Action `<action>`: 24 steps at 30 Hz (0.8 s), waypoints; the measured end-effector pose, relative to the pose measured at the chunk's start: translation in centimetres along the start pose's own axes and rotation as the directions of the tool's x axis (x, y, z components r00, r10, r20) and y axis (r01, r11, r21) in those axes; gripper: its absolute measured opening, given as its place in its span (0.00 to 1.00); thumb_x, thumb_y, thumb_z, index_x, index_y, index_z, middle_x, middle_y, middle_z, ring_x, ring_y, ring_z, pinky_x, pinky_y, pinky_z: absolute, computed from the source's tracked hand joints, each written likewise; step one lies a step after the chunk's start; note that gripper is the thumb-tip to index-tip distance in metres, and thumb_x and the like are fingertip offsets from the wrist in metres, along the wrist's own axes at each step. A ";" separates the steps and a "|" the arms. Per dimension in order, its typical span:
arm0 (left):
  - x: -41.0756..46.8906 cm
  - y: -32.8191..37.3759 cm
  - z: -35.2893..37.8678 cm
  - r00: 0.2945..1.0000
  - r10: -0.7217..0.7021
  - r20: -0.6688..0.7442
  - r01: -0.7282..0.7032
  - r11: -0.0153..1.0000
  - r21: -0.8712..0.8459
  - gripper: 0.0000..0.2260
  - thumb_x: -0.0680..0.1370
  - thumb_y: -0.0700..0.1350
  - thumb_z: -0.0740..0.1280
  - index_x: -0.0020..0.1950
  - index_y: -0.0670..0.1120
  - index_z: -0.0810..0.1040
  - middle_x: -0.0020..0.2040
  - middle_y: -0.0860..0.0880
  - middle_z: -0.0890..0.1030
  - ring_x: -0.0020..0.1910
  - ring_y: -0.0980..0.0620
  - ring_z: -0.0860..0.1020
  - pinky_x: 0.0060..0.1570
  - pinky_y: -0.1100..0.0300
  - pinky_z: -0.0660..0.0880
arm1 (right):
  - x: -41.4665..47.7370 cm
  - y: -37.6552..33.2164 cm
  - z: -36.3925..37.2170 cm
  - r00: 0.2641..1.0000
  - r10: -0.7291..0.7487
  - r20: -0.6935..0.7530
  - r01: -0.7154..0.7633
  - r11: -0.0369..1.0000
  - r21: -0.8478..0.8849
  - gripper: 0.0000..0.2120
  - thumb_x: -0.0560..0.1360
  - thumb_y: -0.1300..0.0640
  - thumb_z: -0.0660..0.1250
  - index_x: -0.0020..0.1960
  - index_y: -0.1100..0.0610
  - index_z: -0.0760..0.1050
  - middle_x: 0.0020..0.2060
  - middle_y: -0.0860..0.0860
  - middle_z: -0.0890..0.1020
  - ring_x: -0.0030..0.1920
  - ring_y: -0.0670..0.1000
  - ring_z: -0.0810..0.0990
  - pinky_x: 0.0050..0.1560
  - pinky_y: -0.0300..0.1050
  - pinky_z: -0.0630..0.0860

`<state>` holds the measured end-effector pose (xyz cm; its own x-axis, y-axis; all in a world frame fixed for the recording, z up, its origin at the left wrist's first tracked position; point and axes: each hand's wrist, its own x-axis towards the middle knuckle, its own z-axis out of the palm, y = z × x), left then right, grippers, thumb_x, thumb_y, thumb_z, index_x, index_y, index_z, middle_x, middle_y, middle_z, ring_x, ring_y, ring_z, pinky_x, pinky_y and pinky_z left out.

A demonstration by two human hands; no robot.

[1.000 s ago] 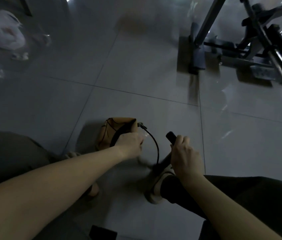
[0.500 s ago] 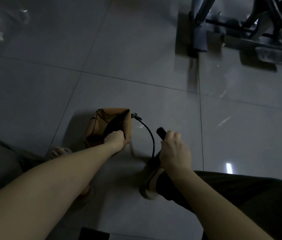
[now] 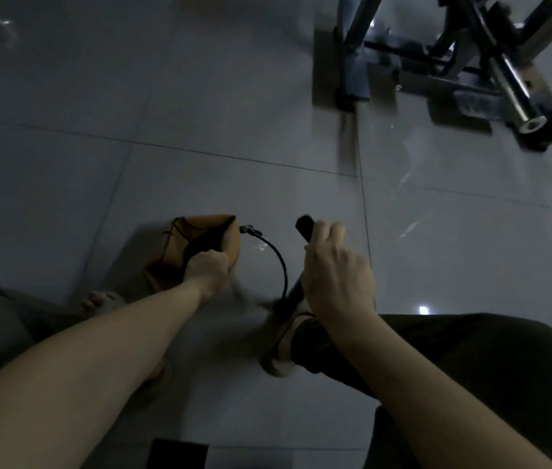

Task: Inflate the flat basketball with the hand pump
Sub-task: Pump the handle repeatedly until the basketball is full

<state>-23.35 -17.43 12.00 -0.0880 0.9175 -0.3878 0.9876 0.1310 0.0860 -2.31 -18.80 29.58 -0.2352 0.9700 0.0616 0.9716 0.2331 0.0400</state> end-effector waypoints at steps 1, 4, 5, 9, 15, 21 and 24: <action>-0.5 -0.1 0.0 1.000 0.014 0.013 -0.014 1.000 0.002 0.11 0.82 0.41 0.58 0.47 0.42 0.79 0.42 0.45 0.81 0.40 0.45 0.81 0.33 0.56 0.72 | -0.7 0.2 1.1 1.000 0.009 0.027 -0.009 1.000 -0.001 0.07 0.81 0.56 0.61 0.56 0.57 0.67 0.47 0.53 0.73 0.28 0.50 0.71 0.24 0.42 0.60; -1.2 -0.3 0.4 0.998 -0.005 0.066 0.011 0.996 -0.088 0.11 0.82 0.45 0.58 0.44 0.44 0.77 0.41 0.45 0.79 0.38 0.46 0.77 0.35 0.56 0.71 | -1.5 0.6 3.6 0.996 0.032 0.082 -0.033 0.999 0.012 0.08 0.82 0.56 0.60 0.58 0.58 0.66 0.48 0.54 0.73 0.34 0.54 0.78 0.27 0.44 0.63; -1.3 -0.4 0.7 0.995 -0.027 0.091 0.041 0.988 -0.150 0.11 0.82 0.46 0.59 0.42 0.45 0.75 0.41 0.46 0.77 0.38 0.46 0.75 0.37 0.55 0.70 | -1.4 0.6 4.2 0.995 0.034 0.098 -0.037 0.999 0.023 0.08 0.82 0.55 0.60 0.58 0.58 0.65 0.48 0.54 0.73 0.34 0.54 0.79 0.27 0.45 0.65; -1.1 -0.6 1.4 0.996 -0.068 0.066 0.084 0.957 -0.276 0.11 0.82 0.48 0.62 0.41 0.46 0.72 0.41 0.46 0.76 0.39 0.47 0.74 0.37 0.54 0.70 | -0.7 0.0 6.1 0.982 0.027 0.188 -0.038 0.998 0.057 0.09 0.82 0.56 0.59 0.59 0.58 0.65 0.49 0.55 0.73 0.36 0.56 0.80 0.27 0.47 0.71; -1.2 0.6 1.0 0.999 -0.039 0.028 0.044 0.972 -0.229 0.09 0.82 0.49 0.63 0.45 0.45 0.75 0.43 0.46 0.79 0.39 0.47 0.76 0.36 0.55 0.73 | 0.5 0.1 6.8 0.974 0.025 0.227 -0.034 0.999 0.034 0.08 0.81 0.59 0.57 0.59 0.58 0.65 0.48 0.55 0.72 0.31 0.53 0.70 0.27 0.45 0.64; -3.0 2.8 0.6 0.986 0.086 0.143 -0.081 0.996 -0.039 0.09 0.81 0.43 0.59 0.53 0.43 0.78 0.49 0.44 0.81 0.45 0.44 0.80 0.38 0.54 0.73 | -0.6 0.3 3.9 0.963 -0.024 0.267 -0.001 0.995 0.096 0.12 0.81 0.59 0.57 0.64 0.57 0.62 0.53 0.56 0.72 0.29 0.51 0.64 0.28 0.43 0.62; -3.8 2.6 1.0 0.982 0.110 0.156 -0.095 0.990 -0.102 0.06 0.79 0.40 0.60 0.48 0.45 0.76 0.46 0.45 0.80 0.40 0.47 0.77 0.36 0.54 0.71 | 1.0 0.8 -0.2 0.996 -0.027 0.087 0.027 1.000 -0.002 0.21 0.82 0.57 0.58 0.72 0.56 0.58 0.52 0.56 0.72 0.27 0.50 0.62 0.26 0.43 0.55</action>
<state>-20.32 -20.98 12.75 0.0426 0.8567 -0.5141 0.9730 0.0812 0.2159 -1.77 -17.64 29.87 -0.2580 0.9658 -0.0265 0.9649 0.2589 0.0437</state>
